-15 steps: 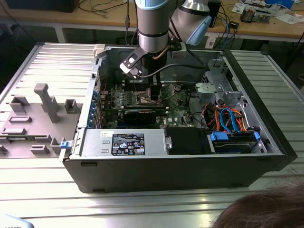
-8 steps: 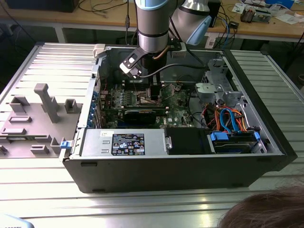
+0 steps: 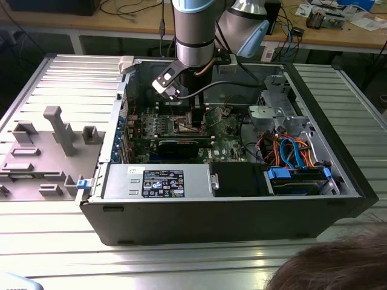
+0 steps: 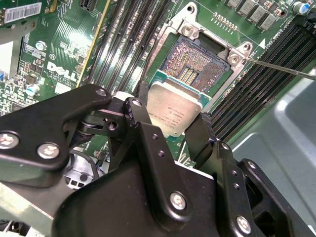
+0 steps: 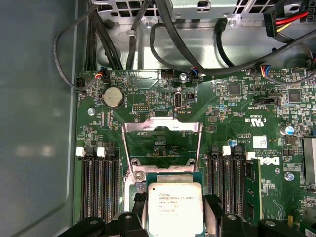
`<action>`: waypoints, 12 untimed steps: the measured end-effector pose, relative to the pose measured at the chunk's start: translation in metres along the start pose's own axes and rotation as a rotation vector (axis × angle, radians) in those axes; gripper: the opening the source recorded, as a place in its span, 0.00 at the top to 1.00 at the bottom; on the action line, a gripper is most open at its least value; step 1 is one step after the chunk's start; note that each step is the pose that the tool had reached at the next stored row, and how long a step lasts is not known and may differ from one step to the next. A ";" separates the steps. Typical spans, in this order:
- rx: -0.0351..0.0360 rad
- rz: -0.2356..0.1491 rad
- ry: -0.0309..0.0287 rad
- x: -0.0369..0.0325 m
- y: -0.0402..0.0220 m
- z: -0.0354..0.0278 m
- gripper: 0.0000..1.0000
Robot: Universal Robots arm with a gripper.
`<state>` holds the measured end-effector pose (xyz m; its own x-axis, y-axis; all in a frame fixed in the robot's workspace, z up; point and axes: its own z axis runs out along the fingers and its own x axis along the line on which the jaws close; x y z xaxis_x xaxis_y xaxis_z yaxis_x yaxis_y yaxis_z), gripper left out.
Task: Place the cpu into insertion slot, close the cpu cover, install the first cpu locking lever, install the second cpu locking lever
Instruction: 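Place the cpu into insertion slot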
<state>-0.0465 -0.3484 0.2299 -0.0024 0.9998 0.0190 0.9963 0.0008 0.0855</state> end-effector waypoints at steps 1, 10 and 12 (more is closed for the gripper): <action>-0.0001 0.000 0.0000 0.0000 0.0000 0.0000 0.45; -0.0001 0.004 -0.0004 0.0000 0.0000 0.0000 0.45; -0.0001 0.005 -0.0004 0.0000 0.0000 0.0000 0.45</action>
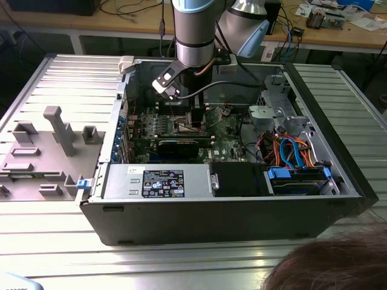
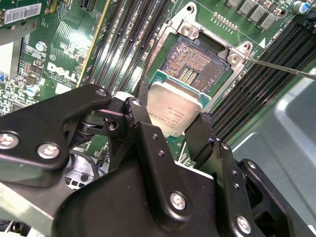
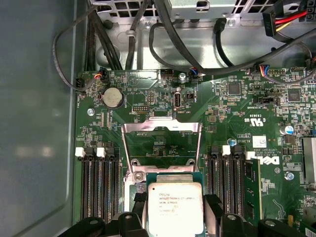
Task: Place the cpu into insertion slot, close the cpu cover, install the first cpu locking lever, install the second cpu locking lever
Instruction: 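Place the cpu into insertion slot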
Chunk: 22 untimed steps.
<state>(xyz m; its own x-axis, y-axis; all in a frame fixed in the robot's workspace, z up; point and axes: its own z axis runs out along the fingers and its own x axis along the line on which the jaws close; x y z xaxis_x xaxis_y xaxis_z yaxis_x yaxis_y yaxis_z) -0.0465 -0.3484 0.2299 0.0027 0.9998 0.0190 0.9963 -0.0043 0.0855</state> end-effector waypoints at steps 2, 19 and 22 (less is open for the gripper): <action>0.0000 0.001 -0.0001 0.0000 0.0000 0.0000 0.45; -0.0002 0.011 -0.0009 0.0000 0.0000 0.0000 0.45; -0.0003 0.015 -0.0013 0.0000 0.0000 0.0000 0.45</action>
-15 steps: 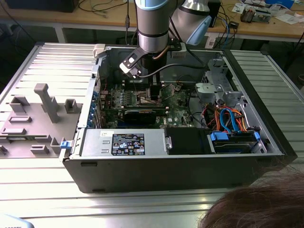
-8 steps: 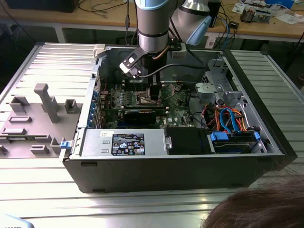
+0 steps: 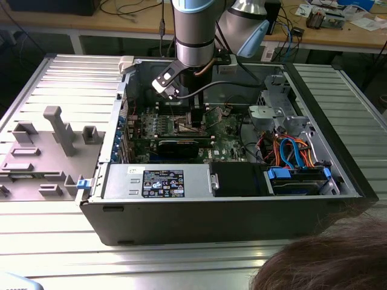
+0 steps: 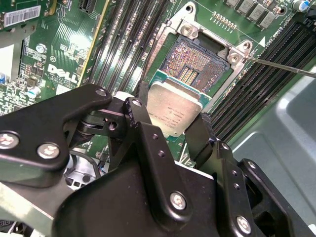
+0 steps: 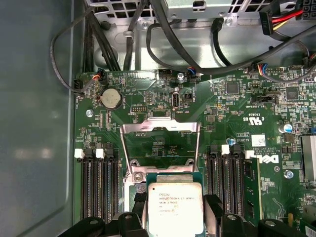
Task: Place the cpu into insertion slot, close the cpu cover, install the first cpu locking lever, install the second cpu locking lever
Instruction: 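Place the cpu into insertion slot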
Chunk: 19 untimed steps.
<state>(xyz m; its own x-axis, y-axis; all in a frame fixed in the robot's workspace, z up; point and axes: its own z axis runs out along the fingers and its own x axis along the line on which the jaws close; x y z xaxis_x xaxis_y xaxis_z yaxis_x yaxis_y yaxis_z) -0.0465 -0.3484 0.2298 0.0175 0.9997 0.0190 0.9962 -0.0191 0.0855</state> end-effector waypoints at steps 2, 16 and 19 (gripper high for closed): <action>0.0000 0.001 0.0000 0.0000 0.0000 0.0000 0.45; -0.0001 0.010 -0.0009 0.0000 0.0000 0.0000 0.45; -0.0002 0.012 -0.0010 0.0000 0.0000 0.0001 0.45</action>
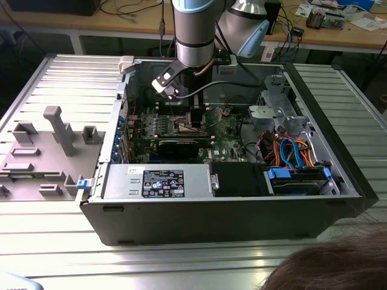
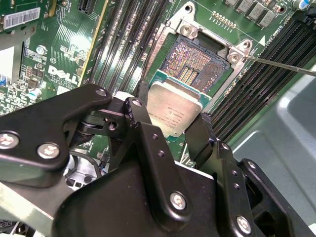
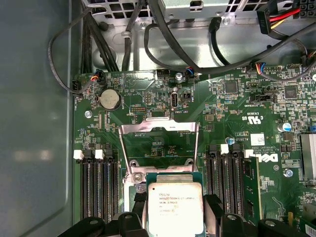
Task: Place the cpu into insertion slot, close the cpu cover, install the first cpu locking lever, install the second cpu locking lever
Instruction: 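Place the cpu into insertion slot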
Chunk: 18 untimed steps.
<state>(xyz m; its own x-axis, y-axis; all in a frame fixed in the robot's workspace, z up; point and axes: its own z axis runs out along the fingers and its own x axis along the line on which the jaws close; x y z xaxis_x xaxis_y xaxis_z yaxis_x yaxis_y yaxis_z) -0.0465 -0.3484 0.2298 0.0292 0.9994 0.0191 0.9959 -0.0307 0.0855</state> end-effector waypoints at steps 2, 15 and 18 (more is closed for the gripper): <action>0.0000 0.001 -0.0001 0.0000 0.0000 0.0000 0.45; -0.0002 0.007 -0.0006 0.0000 0.0000 0.0001 0.45; -0.0002 0.009 -0.0007 0.0000 0.0000 0.0001 0.45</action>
<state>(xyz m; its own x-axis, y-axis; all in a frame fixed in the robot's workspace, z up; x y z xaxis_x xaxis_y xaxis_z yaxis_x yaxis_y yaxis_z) -0.0465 -0.3484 0.2297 0.0379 0.9991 0.0191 0.9956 -0.0394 0.0855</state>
